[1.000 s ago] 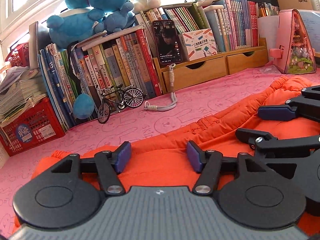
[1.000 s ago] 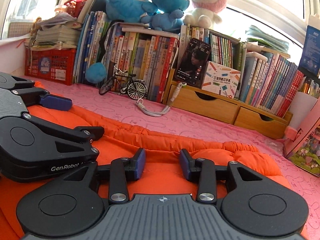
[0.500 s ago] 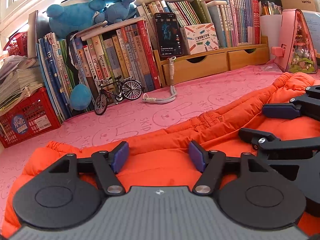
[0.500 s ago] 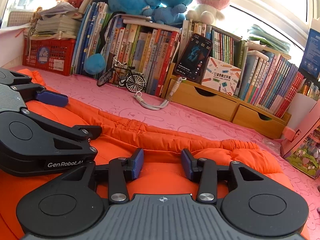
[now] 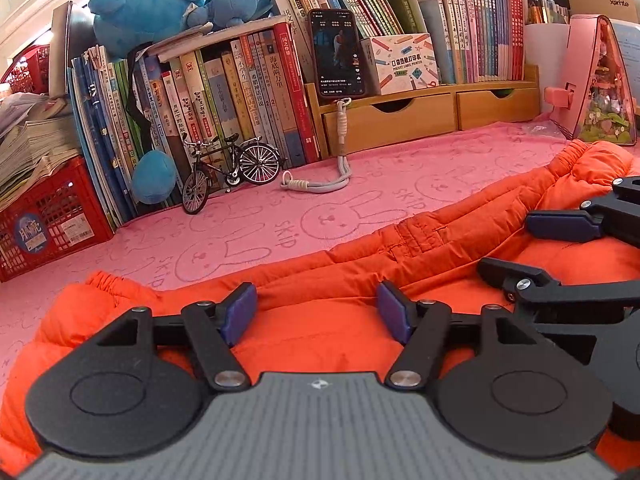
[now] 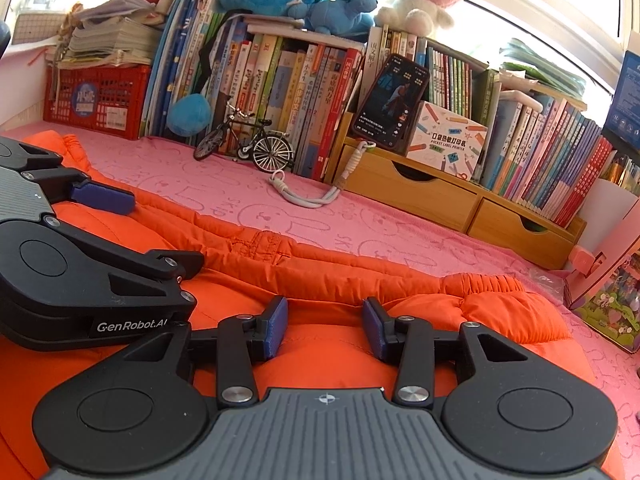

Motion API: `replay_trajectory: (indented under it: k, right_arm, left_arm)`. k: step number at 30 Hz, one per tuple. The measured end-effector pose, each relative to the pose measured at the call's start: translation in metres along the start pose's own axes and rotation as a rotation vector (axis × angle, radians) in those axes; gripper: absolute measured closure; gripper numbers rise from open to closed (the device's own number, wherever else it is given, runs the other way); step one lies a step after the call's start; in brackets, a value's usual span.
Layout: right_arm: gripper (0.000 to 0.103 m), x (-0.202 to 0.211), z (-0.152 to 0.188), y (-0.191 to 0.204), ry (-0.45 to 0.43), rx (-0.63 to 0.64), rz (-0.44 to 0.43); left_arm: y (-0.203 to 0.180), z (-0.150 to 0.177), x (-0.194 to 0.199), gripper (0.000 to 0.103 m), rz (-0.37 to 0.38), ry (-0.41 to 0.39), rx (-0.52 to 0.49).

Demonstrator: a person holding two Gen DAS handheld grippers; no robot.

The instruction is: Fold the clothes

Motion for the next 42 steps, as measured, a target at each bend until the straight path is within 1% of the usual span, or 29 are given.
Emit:
replay_trajectory:
  k: [4, 8, 10, 11, 13, 15, 16, 23, 27, 31, 34, 36, 38, 42]
  right_arm:
    - [0.061, -0.004, -0.001, 0.001, 0.015, 0.004, 0.008]
    - [0.061, 0.0, -0.001, 0.003, 0.001, 0.025, 0.02]
    - [0.059, 0.004, -0.001, 0.005, -0.012, 0.05, 0.02]
    - [0.058, 0.006, -0.001, 0.006, -0.019, 0.065, 0.02]
    - [0.053, 0.01, 0.0, 0.01, -0.038, 0.122, 0.04]
    - [0.047, 0.015, 0.002, 0.015, -0.057, 0.185, 0.064]
    - [0.046, 0.017, 0.003, 0.017, -0.065, 0.209, 0.069]
    - [0.046, 0.026, 0.01, 0.026, -0.113, 0.373, 0.06]
    - [0.045, 0.029, 0.015, 0.033, -0.141, 0.442, 0.092]
    - [0.044, 0.03, 0.017, 0.037, -0.166, 0.477, 0.123]
    - [0.037, 0.032, 0.018, 0.036, -0.194, 0.499, 0.145]
    - [0.03, 0.035, 0.018, 0.035, -0.217, 0.519, 0.161]
    - [0.027, 0.038, 0.019, 0.036, -0.25, 0.566, 0.183]
    - [0.026, 0.04, 0.024, 0.043, -0.308, 0.711, 0.216]
  left_arm:
    - [-0.001, 0.0, -0.003, 0.037, -0.005, 0.012, -0.001]
    - [-0.001, 0.0, 0.001, 0.036, -0.019, 0.007, -0.01]
    - [-0.001, 0.0, 0.006, 0.03, -0.046, 0.002, -0.032]
    - [-0.002, 0.001, 0.01, 0.029, -0.069, -0.006, -0.06]
    - [-0.004, 0.002, 0.015, 0.018, -0.117, -0.027, -0.118]
    - [-0.006, 0.004, 0.021, 0.015, -0.149, -0.046, -0.177]
    - [-0.006, 0.005, 0.023, 0.015, -0.157, -0.053, -0.201]
    - [-0.009, 0.01, 0.028, 0.015, -0.142, -0.077, -0.298]
    - [-0.017, 0.014, 0.03, 0.015, -0.173, -0.112, -0.361]
    - [-0.019, 0.015, 0.03, 0.015, -0.181, -0.134, -0.393]
    - [-0.017, 0.016, 0.032, 0.015, -0.168, -0.15, -0.413]
    - [-0.016, 0.016, 0.033, 0.015, -0.161, -0.164, -0.441]
    - [-0.017, 0.016, 0.034, 0.015, -0.16, -0.182, -0.482]
    - [-0.021, 0.017, 0.035, 0.015, -0.164, -0.22, -0.566]
Point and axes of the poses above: each gripper's, at about its wrist camera, not at the fingertips, and x roughly against the way its jaws point, y to its left, z to its underside, the point moved 4 cm from there along -x, roughly the way its jaws point, and after that the axes turned 6 degrees about -z, right-handed, at the moved point
